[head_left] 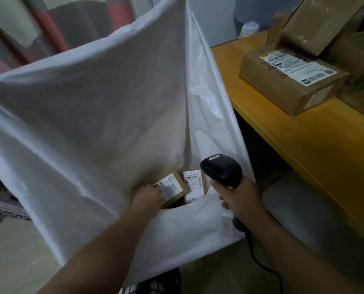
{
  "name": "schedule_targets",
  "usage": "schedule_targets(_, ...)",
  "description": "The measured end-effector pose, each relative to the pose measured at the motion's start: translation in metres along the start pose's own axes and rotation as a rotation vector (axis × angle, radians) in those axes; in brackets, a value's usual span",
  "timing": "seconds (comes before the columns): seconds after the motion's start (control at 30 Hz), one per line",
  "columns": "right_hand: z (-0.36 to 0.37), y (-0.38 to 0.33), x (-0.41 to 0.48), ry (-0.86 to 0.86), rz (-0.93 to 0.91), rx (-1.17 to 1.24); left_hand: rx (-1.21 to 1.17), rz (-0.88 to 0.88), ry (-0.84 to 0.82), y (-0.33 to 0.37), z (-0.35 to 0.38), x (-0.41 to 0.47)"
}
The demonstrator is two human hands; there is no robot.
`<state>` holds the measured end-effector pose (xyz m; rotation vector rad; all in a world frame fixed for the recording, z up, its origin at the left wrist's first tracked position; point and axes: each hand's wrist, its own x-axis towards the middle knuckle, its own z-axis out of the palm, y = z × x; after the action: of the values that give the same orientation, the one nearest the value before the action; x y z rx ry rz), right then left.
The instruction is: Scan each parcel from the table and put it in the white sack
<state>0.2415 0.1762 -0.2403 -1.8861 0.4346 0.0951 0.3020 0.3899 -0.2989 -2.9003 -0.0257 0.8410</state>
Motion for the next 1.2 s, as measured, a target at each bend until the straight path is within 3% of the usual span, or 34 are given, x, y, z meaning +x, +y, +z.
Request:
schedule_targets(0.13,-0.02,-0.023,-0.003,0.063,-0.001,0.041,-0.124,0.171,0.216,0.029,-0.046,-0.02)
schedule_targets(0.27,-0.06,-0.058,-0.001,0.215,-0.117,0.119,-0.356,0.458,0.56,0.072,-0.115,-0.043)
schedule_targets(0.43,-0.113,-0.091,-0.016,0.312,-0.136,0.295,-0.466,0.677,0.763,0.133,-0.186,-0.084)
schedule_targets(0.67,-0.184,-0.095,-0.065,0.444,-0.087,0.404,-0.407,0.755,0.826,0.196,-0.219,-0.115)
schedule_targets(0.87,-0.204,-0.095,-0.088,0.525,-0.118,0.467,-0.12,0.583,0.616,0.219,-0.225,-0.085)
schedule_targets(0.93,-0.204,-0.094,-0.088,0.518,-0.12,0.478,-0.18,0.611,0.578,0.222,-0.22,-0.078)
schedule_targets(1.03,-0.203,-0.092,-0.085,0.495,-0.119,0.458,-0.29,0.67,0.656,0.221,-0.216,-0.074)
schedule_targets(1.2,-0.2,-0.095,-0.083,0.496,-0.122,0.44,-0.228,0.714,0.689,0.211,-0.216,-0.085)
